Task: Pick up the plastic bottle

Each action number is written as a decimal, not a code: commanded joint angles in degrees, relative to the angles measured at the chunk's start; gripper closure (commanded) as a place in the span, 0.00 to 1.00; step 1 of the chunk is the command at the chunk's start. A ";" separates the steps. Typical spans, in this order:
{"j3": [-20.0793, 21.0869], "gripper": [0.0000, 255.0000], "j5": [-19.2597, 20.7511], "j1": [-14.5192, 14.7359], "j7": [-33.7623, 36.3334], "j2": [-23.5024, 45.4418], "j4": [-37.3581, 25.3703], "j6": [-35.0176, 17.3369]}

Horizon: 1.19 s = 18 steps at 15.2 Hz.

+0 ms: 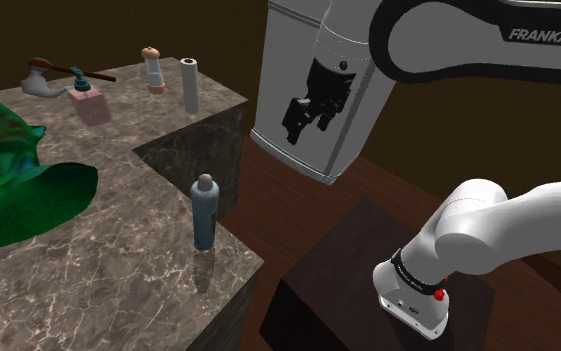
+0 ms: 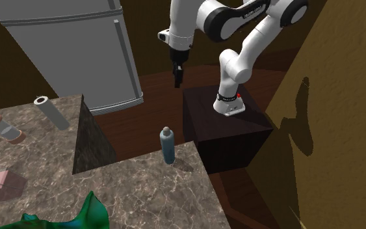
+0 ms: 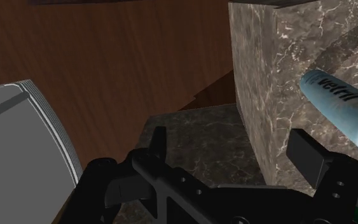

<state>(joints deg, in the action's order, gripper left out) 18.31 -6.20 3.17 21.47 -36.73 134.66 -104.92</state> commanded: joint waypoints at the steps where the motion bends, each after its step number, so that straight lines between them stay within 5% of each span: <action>1: 3.00 0.00 -1.24 0.26 4.17 2.29 -0.53 -2.24; 9: 13.80 0.00 -1.48 -1.01 19.24 14.20 -6.16 -10.28; 18: 23.65 0.00 7.01 -3.18 36.24 29.93 -15.15 -16.42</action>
<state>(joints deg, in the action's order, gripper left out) 41.47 0.14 -0.01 56.59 -7.72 119.62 -120.64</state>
